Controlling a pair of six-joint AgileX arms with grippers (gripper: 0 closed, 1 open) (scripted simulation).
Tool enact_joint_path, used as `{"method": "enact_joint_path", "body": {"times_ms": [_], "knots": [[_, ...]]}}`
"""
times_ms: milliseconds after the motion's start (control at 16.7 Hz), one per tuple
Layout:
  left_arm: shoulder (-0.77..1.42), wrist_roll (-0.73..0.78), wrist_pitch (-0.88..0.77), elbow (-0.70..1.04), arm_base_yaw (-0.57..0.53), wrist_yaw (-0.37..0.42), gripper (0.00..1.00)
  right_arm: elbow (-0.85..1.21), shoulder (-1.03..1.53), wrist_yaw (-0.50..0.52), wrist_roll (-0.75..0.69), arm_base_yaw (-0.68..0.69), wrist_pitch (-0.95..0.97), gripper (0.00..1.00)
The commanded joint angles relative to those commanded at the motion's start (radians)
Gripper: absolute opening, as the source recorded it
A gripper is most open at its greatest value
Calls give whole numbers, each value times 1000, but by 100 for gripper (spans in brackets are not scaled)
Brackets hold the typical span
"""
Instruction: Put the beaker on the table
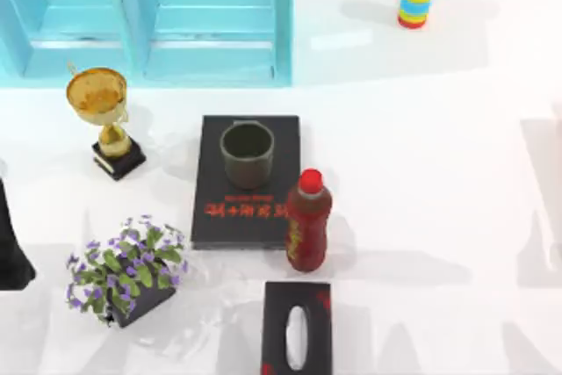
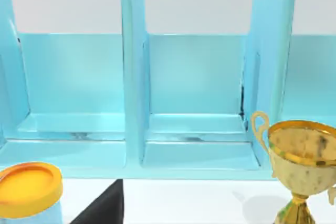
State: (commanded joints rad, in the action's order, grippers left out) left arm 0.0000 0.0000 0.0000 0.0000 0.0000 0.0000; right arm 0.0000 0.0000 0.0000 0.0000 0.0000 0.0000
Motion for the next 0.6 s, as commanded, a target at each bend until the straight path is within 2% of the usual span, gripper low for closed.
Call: {"method": "enact_joint_path", "body": {"times_ms": [300,600], "knots": [[0,0,0,0,0,0,100,54,48,4,14,23,-22,100],[0,0,0,0,0,0,100,351,308,43,86,124,-170,100]]}}
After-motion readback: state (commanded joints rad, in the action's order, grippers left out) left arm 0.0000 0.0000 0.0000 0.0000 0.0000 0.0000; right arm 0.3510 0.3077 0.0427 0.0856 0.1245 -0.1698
